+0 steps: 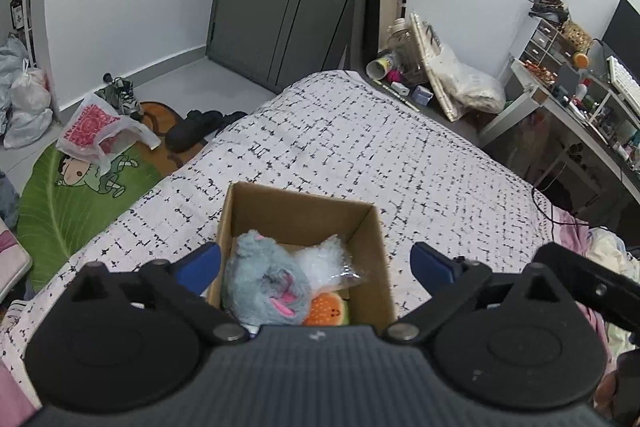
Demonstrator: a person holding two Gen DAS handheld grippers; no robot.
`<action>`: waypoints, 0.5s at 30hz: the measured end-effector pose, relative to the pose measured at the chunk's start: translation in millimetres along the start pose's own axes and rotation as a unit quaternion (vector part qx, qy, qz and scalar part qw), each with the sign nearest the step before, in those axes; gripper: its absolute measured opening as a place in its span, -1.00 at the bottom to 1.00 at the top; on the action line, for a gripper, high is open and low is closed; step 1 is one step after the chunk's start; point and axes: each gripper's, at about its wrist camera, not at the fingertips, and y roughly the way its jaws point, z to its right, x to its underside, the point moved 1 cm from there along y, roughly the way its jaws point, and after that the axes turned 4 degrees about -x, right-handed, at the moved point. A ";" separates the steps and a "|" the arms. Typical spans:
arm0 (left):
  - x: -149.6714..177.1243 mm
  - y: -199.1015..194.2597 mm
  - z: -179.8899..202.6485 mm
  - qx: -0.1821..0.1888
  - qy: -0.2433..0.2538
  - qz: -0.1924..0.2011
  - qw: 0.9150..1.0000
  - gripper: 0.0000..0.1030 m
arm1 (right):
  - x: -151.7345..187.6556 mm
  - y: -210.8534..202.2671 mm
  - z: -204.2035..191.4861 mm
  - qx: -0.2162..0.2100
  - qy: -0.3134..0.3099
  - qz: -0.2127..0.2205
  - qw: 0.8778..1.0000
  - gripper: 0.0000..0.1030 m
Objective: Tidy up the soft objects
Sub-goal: 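Move both tools from the box toward the black lace item and blue denim plush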
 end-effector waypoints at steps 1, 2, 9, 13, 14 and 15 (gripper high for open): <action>0.1 -4.4 2.1 0.000 0.001 0.004 1.000 0.95 | -1.0 -5.9 -0.4 0.001 -0.002 0.002 1.000 0.98; 0.2 -8.3 4.1 -0.001 0.002 0.006 1.000 0.96 | -1.9 -10.0 0.2 0.001 -0.003 0.003 1.000 0.99; 2.5 -31.5 17.9 -0.002 0.003 0.021 1.000 1.00 | -7.2 -37.8 8.9 0.007 0.002 0.005 1.000 1.00; 4.6 -43.0 26.6 0.001 0.006 0.027 1.000 1.00 | -9.2 -55.0 12.9 0.009 -0.003 0.011 1.000 1.00; 5.3 -45.4 28.7 0.003 0.007 0.029 1.000 1.00 | -9.7 -59.4 14.0 0.008 -0.004 0.012 1.000 1.00; 6.2 -48.2 32.2 0.006 0.009 0.030 0.999 1.00 | -10.0 -63.5 15.2 0.008 -0.004 0.014 1.000 1.00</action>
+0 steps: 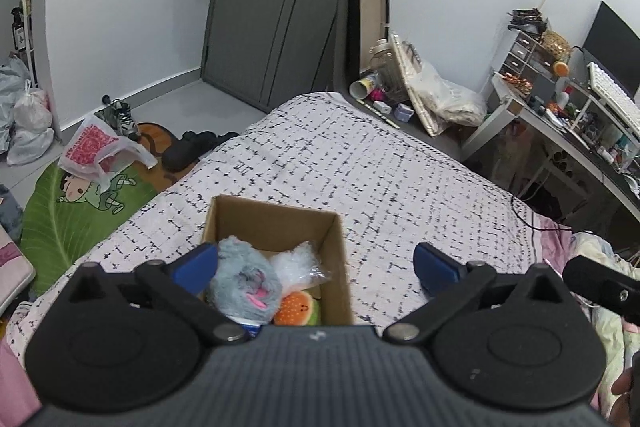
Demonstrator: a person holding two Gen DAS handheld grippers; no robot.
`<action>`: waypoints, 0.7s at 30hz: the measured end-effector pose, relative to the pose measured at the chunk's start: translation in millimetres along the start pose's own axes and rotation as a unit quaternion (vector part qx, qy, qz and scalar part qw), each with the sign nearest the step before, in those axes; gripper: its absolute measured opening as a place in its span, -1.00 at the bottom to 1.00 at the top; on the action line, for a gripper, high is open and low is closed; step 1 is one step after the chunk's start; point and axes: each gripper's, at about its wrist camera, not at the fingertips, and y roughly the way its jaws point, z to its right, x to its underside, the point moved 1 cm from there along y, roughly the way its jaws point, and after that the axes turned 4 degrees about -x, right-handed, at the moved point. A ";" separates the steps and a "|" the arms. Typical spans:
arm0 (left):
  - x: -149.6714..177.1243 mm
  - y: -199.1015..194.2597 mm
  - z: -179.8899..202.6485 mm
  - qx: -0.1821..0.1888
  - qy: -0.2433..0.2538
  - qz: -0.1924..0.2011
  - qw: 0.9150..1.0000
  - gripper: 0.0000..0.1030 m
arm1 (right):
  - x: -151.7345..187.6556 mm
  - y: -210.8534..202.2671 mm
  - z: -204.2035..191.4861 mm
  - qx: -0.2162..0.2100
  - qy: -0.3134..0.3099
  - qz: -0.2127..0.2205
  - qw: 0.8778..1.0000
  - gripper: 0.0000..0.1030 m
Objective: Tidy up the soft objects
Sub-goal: 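Move both tools from the box toward the black lace item and blue denim plush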
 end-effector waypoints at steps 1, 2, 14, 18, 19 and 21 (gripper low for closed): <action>1.0 -2.7 2.9 0.002 0.002 0.001 1.000 1.00 | -0.4 -4.7 2.4 -0.001 0.001 0.002 1.000 1.00; 1.5 -4.5 5.5 0.004 0.004 0.001 1.000 1.00 | -0.3 -9.2 5.5 -0.002 0.003 0.004 1.000 1.00; 5.7 -17.5 42.6 0.003 0.013 0.003 1.000 1.00 | -8.0 -43.4 34.7 0.018 0.010 0.012 1.000 1.00; 5.8 -17.4 53.7 0.005 0.018 0.002 1.000 1.00 | -14.9 -50.5 42.5 0.021 0.007 0.014 1.000 1.00; 6.2 -16.6 57.6 0.005 0.022 0.002 1.000 1.00 | -15.9 -52.3 44.3 0.022 0.007 0.015 1.000 1.00; 7.8 -15.9 63.6 0.002 0.028 0.006 1.000 1.00 | -17.1 -54.8 48.5 0.024 0.010 0.017 1.000 1.00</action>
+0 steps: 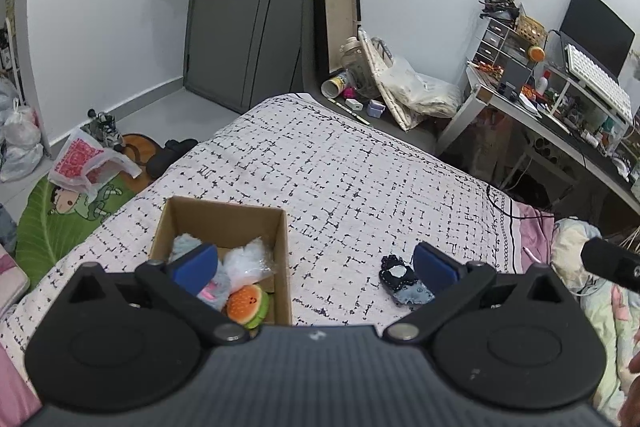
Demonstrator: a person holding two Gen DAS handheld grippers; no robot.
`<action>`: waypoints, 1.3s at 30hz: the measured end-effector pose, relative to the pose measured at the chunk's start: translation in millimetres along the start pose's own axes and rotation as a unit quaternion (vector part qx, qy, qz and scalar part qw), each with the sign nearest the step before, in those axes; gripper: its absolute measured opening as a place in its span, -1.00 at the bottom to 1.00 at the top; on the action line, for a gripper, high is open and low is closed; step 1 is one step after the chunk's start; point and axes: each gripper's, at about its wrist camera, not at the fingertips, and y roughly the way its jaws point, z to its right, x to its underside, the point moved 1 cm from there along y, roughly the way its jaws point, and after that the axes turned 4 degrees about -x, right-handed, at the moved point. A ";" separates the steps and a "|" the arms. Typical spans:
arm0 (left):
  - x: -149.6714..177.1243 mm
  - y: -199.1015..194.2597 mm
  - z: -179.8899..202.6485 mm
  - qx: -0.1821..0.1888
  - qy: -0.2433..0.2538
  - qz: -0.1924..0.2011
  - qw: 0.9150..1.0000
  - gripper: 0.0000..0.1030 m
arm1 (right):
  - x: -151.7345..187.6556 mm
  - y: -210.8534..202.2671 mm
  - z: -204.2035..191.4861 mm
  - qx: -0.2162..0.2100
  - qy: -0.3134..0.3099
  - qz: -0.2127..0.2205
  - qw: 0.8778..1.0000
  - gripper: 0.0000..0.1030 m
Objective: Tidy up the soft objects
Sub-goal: 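Move both tools from the box toward the black lace item and blue denim plush, then grasp the black lace item with the left tool while the right tool grasps the blue denim plush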
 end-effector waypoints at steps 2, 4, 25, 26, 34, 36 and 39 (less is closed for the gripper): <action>2.0 1.8 6.1 -0.001 0.006 0.002 1.000 1.00 | 0.3 -1.0 3.4 0.003 0.001 -0.001 1.000 1.00; 3.5 5.3 11.9 0.000 0.009 -0.001 1.000 1.00 | 0.7 -1.1 6.3 0.007 0.001 -0.004 1.000 1.00; -1.5 50.7 53.7 0.015 0.012 -0.014 1.000 0.99 | -11.9 20.9 63.9 0.027 0.044 -0.001 0.999 1.00; -1.3 55.1 54.8 0.017 0.015 -0.015 1.000 0.99 | -6.2 26.3 69.9 0.024 0.058 -0.005 0.998 1.00; -4.4 92.7 58.4 0.029 -0.007 -0.029 0.999 0.93 | 11.4 57.6 100.4 0.025 0.105 -0.036 0.994 0.98; -4.1 102.3 62.3 0.035 -0.010 -0.034 0.999 0.87 | 14.9 64.9 108.5 0.029 0.120 -0.047 0.991 0.91; -2.1 116.2 67.7 0.045 -0.014 -0.043 0.998 0.78 | 21.7 76.9 121.1 0.035 0.147 -0.064 0.986 0.66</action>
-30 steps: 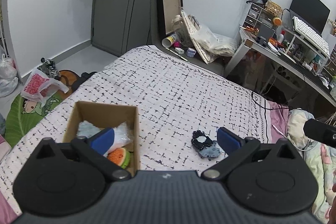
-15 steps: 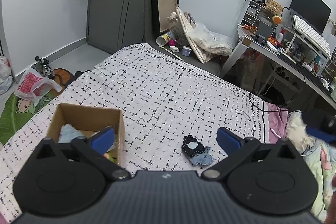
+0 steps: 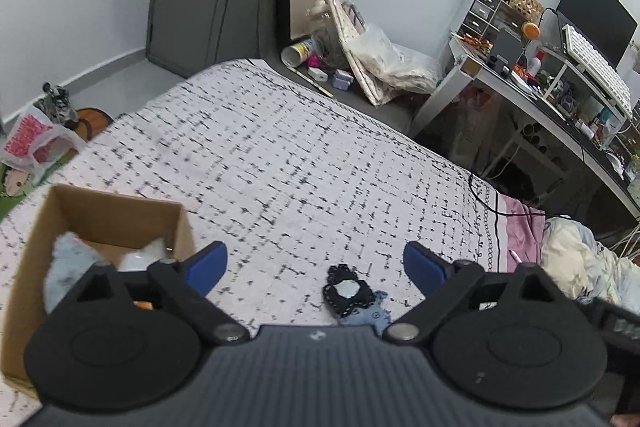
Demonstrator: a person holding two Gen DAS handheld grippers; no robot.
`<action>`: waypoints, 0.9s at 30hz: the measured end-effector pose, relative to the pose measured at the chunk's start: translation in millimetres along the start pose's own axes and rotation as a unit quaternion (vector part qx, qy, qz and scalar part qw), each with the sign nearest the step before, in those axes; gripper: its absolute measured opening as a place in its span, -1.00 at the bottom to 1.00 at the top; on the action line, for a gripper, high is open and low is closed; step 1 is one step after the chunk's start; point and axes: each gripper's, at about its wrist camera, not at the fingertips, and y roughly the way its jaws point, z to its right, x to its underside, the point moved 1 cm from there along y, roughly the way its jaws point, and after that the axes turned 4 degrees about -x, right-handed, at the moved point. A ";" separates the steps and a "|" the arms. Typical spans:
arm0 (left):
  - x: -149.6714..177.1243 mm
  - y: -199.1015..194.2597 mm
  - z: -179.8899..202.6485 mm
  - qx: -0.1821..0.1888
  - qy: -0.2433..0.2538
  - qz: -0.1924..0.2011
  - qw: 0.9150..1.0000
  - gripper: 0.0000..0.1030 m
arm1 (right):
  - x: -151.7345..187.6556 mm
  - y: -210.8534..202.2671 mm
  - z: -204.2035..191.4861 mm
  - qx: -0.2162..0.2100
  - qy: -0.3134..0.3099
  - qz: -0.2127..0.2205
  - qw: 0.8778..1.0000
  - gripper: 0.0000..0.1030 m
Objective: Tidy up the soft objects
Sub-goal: 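Grasp the black lace item with the left tool while the right tool grasps the blue denim plush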
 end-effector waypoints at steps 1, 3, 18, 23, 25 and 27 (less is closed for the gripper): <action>0.7 4.9 1.2 0.002 -0.001 -0.004 1.000 0.76 | 0.3 4.1 3.5 0.004 0.006 -0.005 1.000 0.58; 1.9 14.6 3.5 0.004 -0.005 -0.012 1.000 0.70 | 1.9 12.3 8.2 0.007 0.015 -0.016 1.000 0.51; 22.7 106.5 10.4 0.022 -0.057 -0.105 0.993 0.05 | 16.0 76.6 47.9 -0.019 0.117 -0.080 0.990 -0.03; 31.3 131.8 11.4 0.024 -0.068 -0.131 0.989 0.00 | 22.5 97.3 61.2 -0.009 0.142 -0.102 0.985 -0.22; 34.2 141.1 13.0 0.025 -0.068 -0.138 0.988 0.00 | 23.8 103.1 65.1 -0.003 0.147 -0.108 0.983 -0.22; 36.4 148.8 14.4 0.025 -0.070 -0.145 0.987 0.00 | 24.8 108.4 70.1 0.002 0.157 -0.110 0.981 -0.22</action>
